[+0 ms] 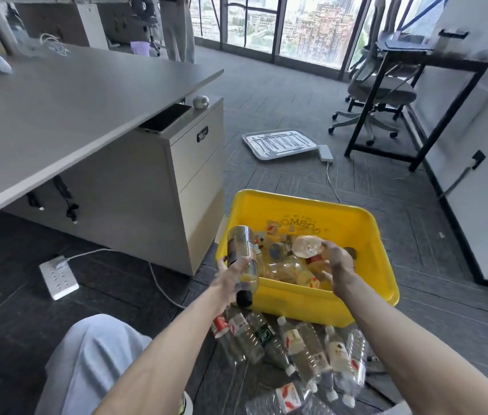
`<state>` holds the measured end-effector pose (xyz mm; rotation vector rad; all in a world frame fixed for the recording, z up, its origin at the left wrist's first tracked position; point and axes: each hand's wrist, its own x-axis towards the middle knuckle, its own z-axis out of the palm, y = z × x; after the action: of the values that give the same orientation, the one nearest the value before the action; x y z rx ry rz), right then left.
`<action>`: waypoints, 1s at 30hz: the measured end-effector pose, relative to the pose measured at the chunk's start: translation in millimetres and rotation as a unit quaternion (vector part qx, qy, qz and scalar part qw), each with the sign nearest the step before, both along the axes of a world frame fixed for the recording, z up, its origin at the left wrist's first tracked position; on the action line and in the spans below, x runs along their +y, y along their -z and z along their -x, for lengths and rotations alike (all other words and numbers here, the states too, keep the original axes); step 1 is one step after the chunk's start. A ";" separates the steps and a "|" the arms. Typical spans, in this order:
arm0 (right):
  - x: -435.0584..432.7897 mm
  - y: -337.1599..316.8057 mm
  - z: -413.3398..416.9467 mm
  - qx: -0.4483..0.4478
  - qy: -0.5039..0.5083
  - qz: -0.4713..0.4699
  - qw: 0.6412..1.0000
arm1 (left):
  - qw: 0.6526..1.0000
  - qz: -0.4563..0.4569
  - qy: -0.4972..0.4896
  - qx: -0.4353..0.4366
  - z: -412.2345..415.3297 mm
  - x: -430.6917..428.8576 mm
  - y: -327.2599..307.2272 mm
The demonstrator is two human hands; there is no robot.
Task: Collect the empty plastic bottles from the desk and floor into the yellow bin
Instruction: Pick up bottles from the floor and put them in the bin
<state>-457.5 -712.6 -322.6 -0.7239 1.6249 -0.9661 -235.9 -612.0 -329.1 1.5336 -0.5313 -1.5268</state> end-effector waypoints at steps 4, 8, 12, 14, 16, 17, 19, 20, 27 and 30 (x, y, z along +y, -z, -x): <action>31.8 25.3 8.1 0.078 -0.097 -0.046 0.991 | 0.998 -0.018 0.050 -0.020 7.8 -6.0 4.9; 55.6 42.5 27.6 0.120 -0.137 -0.077 0.980 | 0.993 -0.052 0.090 -0.054 21.3 -11.0 18.6; 69.8 49.9 51.8 0.124 -0.135 -0.085 0.979 | 0.986 -0.076 0.119 -0.087 50.7 -20.8 22.2; 74.1 51.3 66.7 0.134 -0.125 -0.082 0.980 | 0.984 -0.062 0.126 -0.107 73.0 -28.9 26.6; 79.0 50.5 81.2 0.133 -0.112 -0.085 0.981 | 0.984 -0.049 0.133 -0.112 98.9 -36.9 22.7; 81.1 51.2 88.8 0.132 -0.105 -0.090 0.982 | 0.983 -0.040 0.139 -0.114 111.7 -43.4 21.9; 85.5 52.6 102.9 0.132 -0.092 -0.093 0.983 | 0.980 -0.036 0.148 -0.126 136.0 -59.2 18.1; 87.3 53.0 109.2 0.128 -0.085 -0.092 0.984 | 0.980 -0.029 0.155 -0.124 147.6 -69.5 15.1; 95.8 44.8 139.5 0.130 -0.064 -0.079 0.986 | 0.965 0.019 0.206 -0.159 189.8 -110.6 8.3; 98.1 43.8 142.0 0.143 -0.067 -0.086 0.984 | 0.943 -0.007 0.245 -0.225 190.0 -96.0 22.1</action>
<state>-599.5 -614.6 -366.5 -0.8698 1.8575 -0.6367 -425.9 -708.0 -351.2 1.8635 -1.2438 -1.5285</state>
